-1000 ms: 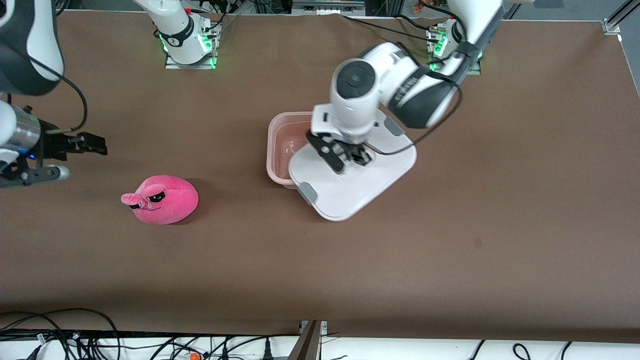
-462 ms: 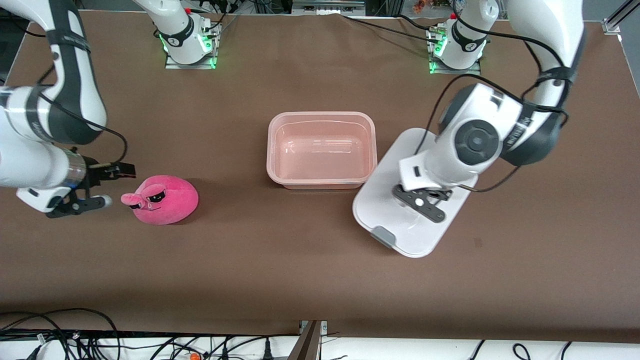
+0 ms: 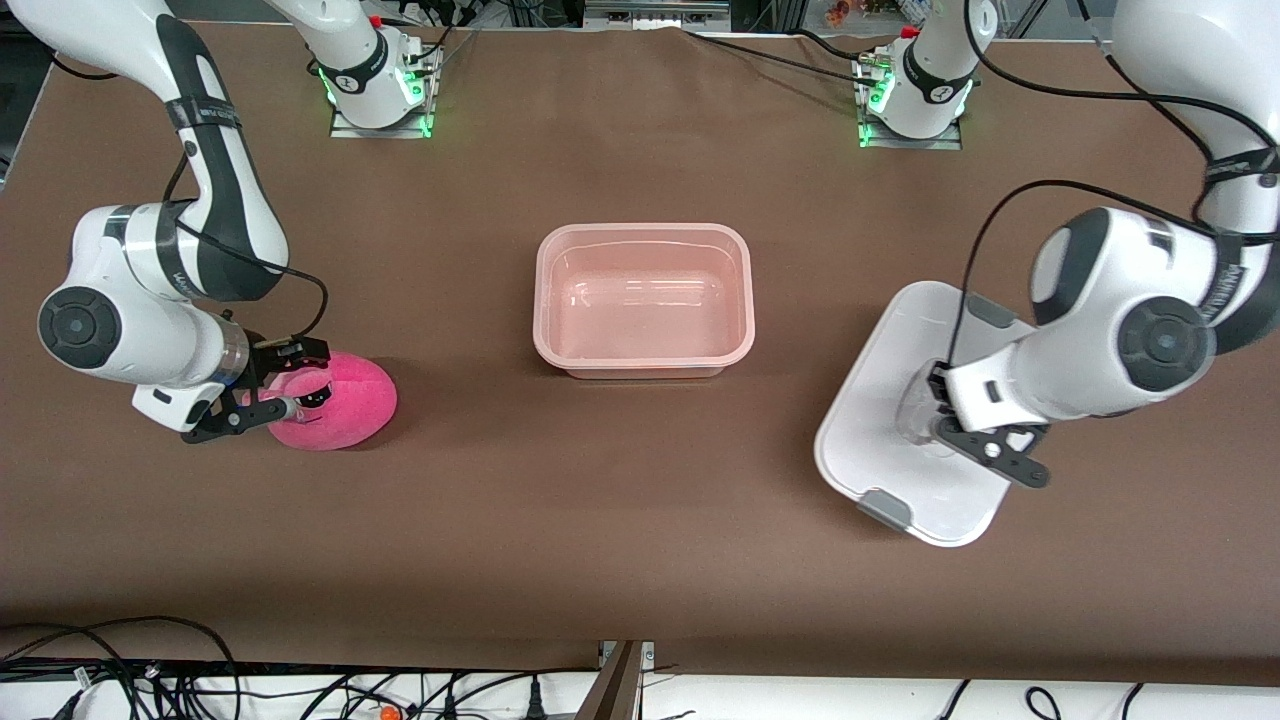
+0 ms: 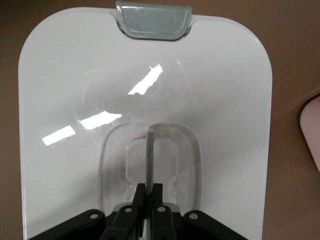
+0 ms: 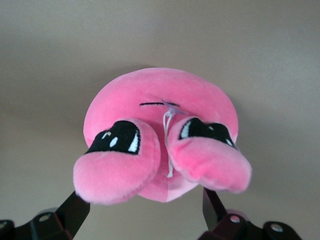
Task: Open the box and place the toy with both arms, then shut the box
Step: 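Set the lid down with the left gripper while the right gripper grasps the toy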
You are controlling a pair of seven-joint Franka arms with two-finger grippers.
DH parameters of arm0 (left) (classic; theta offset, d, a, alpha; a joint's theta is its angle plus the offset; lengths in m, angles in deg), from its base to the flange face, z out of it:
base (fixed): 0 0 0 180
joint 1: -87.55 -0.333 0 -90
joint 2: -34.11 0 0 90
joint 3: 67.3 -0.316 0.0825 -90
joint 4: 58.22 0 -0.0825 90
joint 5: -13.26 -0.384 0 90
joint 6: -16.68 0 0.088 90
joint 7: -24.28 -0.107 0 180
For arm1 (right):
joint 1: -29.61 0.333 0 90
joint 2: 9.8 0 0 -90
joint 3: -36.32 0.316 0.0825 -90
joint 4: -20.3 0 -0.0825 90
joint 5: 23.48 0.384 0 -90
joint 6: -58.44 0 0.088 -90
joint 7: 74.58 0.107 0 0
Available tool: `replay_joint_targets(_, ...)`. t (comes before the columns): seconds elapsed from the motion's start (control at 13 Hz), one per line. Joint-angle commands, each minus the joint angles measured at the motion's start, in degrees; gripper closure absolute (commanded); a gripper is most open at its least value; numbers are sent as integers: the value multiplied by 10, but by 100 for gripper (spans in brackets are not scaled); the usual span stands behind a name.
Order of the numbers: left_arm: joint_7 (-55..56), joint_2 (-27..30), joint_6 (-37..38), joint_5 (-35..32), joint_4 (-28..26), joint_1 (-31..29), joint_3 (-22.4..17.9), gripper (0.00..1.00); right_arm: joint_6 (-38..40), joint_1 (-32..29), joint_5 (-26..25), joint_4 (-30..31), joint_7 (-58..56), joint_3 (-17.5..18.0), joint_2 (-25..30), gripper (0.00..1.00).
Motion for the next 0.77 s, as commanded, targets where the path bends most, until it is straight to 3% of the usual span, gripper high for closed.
replay_joint_targets(0.0,-10,5,24,11,4,-22,5,100,-45,-5,11,33,-28,2,15,0)
replay_joint_targets(0.15,-6,4,24,10,-3,-37,3,100,-80,-6,11,32,-40,2,3,0)
replay_joint_targets(0.23,-6,1,24,10,-4,-48,2,100,-92,-6,11,32,-41,2,-4,6)
replay_joint_targets(0.46,-12,-1,25,11,-13,-82,3,100,-97,-7,12,28,-40,3,-5,85)
replay_joint_targets(0.54,-13,-1,30,11,-17,-87,3,100,-97,-6,18,27,-40,3,-5,100)
replay_joint_targets(0.69,-16,-1,36,13,-21,-110,3,100,-96,-5,18,22,-40,3,-5,100)
